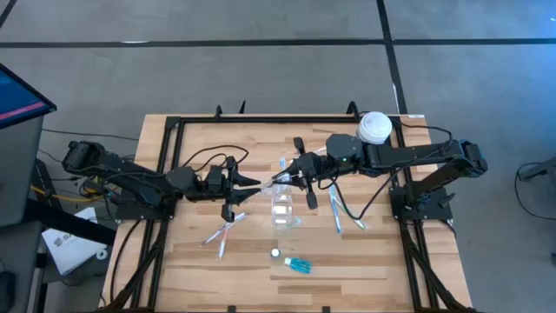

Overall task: Pick & Place toothbrushing station
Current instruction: Put the top violet toothbrush into the transparent organizer

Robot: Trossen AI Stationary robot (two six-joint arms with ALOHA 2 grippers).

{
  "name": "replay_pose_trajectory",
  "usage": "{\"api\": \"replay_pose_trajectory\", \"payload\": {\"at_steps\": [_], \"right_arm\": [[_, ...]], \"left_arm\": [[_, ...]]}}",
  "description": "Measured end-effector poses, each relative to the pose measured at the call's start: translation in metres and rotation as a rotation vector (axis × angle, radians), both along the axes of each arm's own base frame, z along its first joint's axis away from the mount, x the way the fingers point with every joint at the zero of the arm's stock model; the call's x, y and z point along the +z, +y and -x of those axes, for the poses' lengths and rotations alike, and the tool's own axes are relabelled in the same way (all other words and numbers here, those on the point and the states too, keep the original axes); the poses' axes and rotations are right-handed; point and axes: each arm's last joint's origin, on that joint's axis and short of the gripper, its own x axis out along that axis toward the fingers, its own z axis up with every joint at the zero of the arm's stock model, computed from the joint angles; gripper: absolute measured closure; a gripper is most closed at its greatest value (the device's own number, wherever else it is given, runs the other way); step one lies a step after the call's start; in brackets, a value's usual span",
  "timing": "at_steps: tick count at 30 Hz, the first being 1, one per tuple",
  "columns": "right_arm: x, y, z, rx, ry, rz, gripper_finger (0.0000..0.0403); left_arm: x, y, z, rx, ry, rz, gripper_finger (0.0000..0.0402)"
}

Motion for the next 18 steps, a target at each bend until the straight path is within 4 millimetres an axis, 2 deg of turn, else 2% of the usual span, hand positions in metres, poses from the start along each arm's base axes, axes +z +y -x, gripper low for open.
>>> {"api": "replay_pose_trajectory", "payload": {"at_steps": [7,12,18], "right_arm": [[-0.004,0.0,0.001,0.001,0.044,0.0,0.0395],[-0.01,0.0,0.003,-0.005,0.115,-0.021,0.0382],[-0.016,0.007,0.005,0.016,0.181,-0.016,0.0396]], "left_arm": [[0.0,0.0,0.0,0.0,0.004,-0.002,0.03],[-0.001,0.0,0.0,0.0,0.015,-0.004,0.03],[-0.002,0.0,0.0,0.0,0.021,-0.005,0.03]]}}
